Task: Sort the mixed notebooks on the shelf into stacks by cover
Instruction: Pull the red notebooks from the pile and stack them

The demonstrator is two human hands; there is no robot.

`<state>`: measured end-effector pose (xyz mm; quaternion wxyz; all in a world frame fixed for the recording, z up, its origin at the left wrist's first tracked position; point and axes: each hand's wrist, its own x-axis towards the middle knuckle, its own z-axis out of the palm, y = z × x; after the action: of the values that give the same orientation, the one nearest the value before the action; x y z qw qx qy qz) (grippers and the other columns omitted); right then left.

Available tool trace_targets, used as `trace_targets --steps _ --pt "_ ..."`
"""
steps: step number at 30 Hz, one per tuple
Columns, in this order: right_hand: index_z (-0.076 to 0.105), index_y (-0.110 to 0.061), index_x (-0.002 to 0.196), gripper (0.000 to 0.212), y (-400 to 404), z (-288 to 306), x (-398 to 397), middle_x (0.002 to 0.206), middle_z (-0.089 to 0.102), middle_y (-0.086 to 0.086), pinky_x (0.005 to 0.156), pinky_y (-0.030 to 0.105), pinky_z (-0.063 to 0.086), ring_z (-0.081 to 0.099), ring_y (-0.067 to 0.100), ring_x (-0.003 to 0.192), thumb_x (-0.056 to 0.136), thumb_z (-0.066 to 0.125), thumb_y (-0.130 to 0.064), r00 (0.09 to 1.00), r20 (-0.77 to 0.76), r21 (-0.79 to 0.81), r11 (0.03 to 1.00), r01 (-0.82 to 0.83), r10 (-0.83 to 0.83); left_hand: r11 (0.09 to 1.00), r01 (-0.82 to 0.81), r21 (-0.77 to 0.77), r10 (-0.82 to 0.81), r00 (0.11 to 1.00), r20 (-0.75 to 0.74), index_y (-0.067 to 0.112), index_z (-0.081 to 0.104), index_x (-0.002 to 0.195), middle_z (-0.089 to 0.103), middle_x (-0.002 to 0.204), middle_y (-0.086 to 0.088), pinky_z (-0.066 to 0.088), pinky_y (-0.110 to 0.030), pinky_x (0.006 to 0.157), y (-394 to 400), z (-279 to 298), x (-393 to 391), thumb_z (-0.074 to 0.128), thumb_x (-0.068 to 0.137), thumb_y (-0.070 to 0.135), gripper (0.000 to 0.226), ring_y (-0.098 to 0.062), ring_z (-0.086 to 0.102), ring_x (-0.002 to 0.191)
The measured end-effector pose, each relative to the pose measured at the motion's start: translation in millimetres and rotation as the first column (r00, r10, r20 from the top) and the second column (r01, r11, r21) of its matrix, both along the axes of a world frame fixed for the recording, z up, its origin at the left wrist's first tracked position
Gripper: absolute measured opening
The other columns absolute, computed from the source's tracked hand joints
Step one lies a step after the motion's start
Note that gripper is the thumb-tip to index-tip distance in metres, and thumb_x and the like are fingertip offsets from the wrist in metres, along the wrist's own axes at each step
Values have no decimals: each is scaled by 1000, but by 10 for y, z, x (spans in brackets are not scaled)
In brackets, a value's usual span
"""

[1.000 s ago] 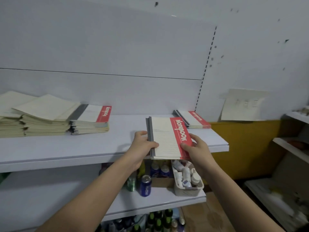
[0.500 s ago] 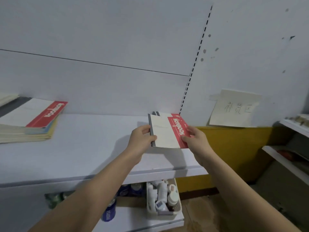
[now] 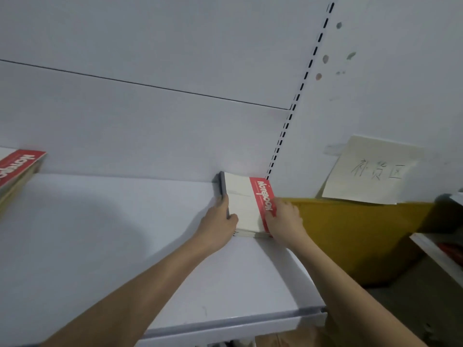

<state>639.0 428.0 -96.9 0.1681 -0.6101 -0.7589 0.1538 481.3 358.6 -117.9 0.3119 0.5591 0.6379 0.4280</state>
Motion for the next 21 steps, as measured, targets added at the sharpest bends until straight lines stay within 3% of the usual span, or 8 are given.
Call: trace_targets --steps 3,5,9,14,17,21 --pt "50 -17 125 33 48 -59 39 115 61 4 86 42 51 58 24 102 96 47 -32 979 -180 -29 995 -97 90 998 -55 34 59 989 -134 27 30 146 42 139 4 48 -43 95 35 -80 93 39 95 16 52 -28 57 111" --pt "52 -18 120 26 43 -65 88 108 64 0 79 36 52 62 20 95 97 47 -29 964 -240 -59 990 -128 111 998 -61 12 62 991 -120 27 26 149 40 142 7 45 -38 100 60 -86 123 39 96 15 56 -24 54 119" --pt "53 -21 114 19 64 -50 216 106 65 -3 77 33 54 62 15 90 96 50 -26 942 -299 -72 980 -185 155 995 -101 -20 98 988 -120 30 13 154 23 158 6 34 -38 113 109 -130 231 47 95 20 70 -18 36 140" --pt "53 -21 118 22 64 -23 342 112 63 -9 78 30 54 61 13 94 95 54 -20 891 -390 -89 954 -285 230 981 -196 13 195 964 -182 36 14 153 30 154 9 36 -39 110 72 -95 402 52 92 33 72 -19 43 134" --pt "48 -24 120 27 111 44 487 117 61 -8 70 19 47 58 8 91 95 55 -16 826 -489 -106 921 -376 281 956 -279 -90 229 903 -364 29 15 154 25 159 4 13 -50 118 62 -7 409 41 97 45 64 -21 20 147" --pt "51 -10 130 33 195 225 618 123 56 6 90 35 48 53 17 102 98 48 -16 816 -492 100 951 -293 303 915 -362 -175 266 871 -413 23 24 153 27 158 3 12 -46 119 -201 223 312 32 100 52 61 -20 13 149"
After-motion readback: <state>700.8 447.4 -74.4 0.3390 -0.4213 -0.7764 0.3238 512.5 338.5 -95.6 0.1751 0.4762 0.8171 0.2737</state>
